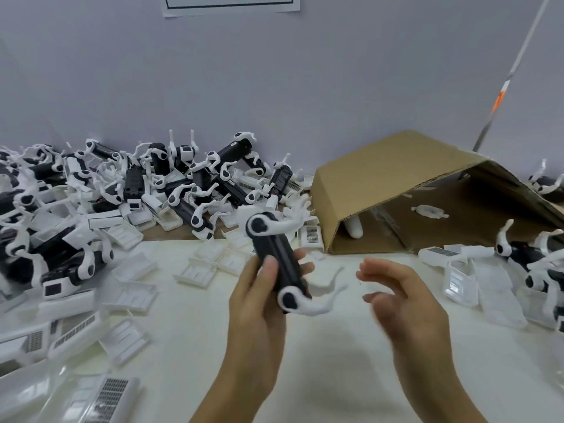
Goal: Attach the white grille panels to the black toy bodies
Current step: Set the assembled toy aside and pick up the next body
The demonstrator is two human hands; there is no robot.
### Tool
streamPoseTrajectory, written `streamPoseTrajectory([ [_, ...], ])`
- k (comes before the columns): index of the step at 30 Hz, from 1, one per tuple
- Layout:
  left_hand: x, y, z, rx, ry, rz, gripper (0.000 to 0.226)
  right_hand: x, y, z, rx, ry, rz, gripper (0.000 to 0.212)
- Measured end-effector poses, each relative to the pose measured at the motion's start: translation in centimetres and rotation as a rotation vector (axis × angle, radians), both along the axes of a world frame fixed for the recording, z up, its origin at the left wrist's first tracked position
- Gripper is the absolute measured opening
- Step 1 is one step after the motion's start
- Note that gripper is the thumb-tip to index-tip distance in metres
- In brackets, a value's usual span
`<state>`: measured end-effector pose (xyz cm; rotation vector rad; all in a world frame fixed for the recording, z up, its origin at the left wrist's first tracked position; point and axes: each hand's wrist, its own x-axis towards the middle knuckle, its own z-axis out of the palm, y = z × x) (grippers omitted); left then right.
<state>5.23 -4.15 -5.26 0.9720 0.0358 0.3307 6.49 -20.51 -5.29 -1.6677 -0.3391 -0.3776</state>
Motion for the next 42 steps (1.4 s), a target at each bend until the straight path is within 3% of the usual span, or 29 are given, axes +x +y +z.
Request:
streamPoseTrajectory([
  [2, -0.1, 0.2, 0.5, -0.303, 0.141, -0.187, 0.038, -0.2, 0.3, -0.4, -0.219, -0.127, 0.077, 0.068],
  [5, -0.8, 0.0, 0.9, -0.452, 0.201, -0.309, 0.047, -0.1, 0.7, -1.6, -0.312, -0.249, 0.148, 0.08],
  [7, -1.2, -0.4, 1.2, -0.445, 0.2, -0.364, 0.052, -0.2, 0.8, -1.5, -0.276, -0.229, 0.164, 0.076],
  [11, -1.7, -1.1, 1.2, -0.482, 0.212, -0.494, 0.058, -0.7, 1.0, -1.1, -0.199, -0.245, 0.246, 0.035],
  [14, -1.7, -1.3, 1.1, -0.481, 0.216, -0.498, 0.056, -1.0, 1.3, -1.0, -0.192, -0.273, 0.212, 0.025],
  [22, -2.0, -1.7, 1.3, -0.455, 0.208, -0.472, 0.052, -1.5, 1.5, -1.1, -0.147, -0.257, 0.203, 0.016],
  [34, -1.8, -1.5, 1.2, -0.447, 0.208, -0.447, 0.057, -1.5, 1.8, -0.9, -0.172, -0.216, 0.153, 0.035],
  [38, -1.9, -1.6, 1.3, -0.445, 0.216, -0.445, 0.052, -1.6, 1.8, -1.0, -0.145, -0.222, 0.19, 0.019],
  [42, -1.9, -1.6, 1.5, -0.445, 0.22, -0.454, 0.053, -1.6, 1.8, -1.0, -0.128, -0.214, 0.206, 0.019],
])
